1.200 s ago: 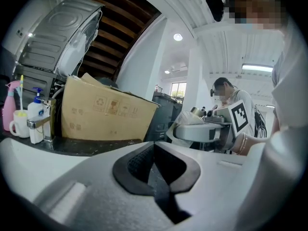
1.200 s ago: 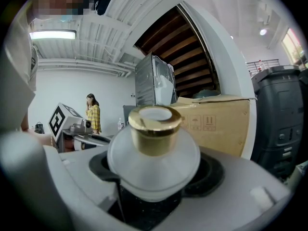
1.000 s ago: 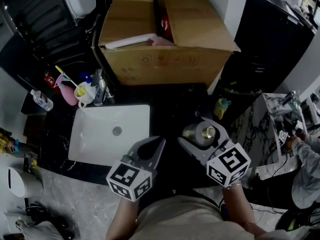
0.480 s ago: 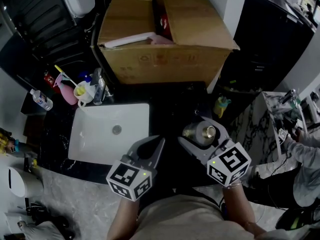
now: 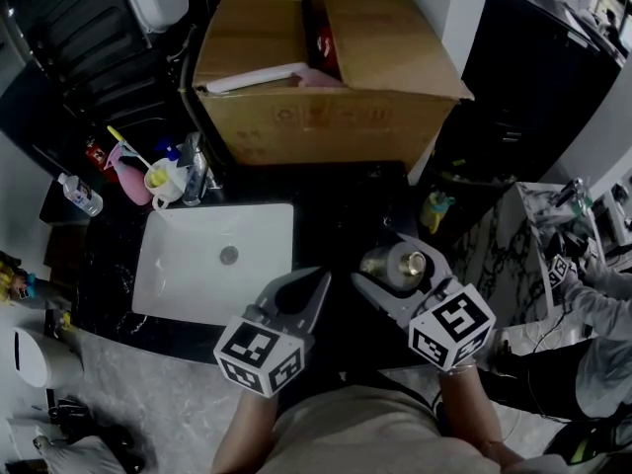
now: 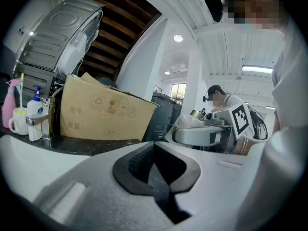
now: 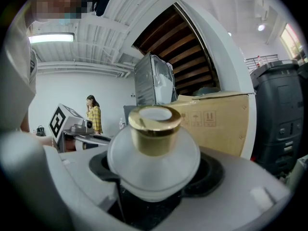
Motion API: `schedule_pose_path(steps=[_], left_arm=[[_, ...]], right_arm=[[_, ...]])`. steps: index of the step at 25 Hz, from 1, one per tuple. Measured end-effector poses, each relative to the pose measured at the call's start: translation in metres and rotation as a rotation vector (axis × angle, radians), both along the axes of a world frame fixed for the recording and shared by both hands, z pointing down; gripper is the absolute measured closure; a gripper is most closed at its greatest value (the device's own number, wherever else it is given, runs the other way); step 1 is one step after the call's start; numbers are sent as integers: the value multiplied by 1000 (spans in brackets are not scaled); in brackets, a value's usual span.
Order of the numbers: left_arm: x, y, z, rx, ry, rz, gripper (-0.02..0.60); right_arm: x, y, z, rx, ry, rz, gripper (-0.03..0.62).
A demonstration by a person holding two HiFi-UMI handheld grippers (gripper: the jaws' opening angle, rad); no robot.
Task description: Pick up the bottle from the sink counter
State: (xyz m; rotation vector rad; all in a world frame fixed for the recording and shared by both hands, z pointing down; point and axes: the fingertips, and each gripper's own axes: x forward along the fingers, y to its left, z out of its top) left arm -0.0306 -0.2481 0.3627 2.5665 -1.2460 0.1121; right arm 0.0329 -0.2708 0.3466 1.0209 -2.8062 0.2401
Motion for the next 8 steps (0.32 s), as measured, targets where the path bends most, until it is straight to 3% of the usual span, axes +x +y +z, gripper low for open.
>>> schedule_pose_path(steps=[8], left_arm=[[-2,0,-1,2,3,-6,575]], right_arm=[[-1,-1,-3,8,-5,-2,253]])
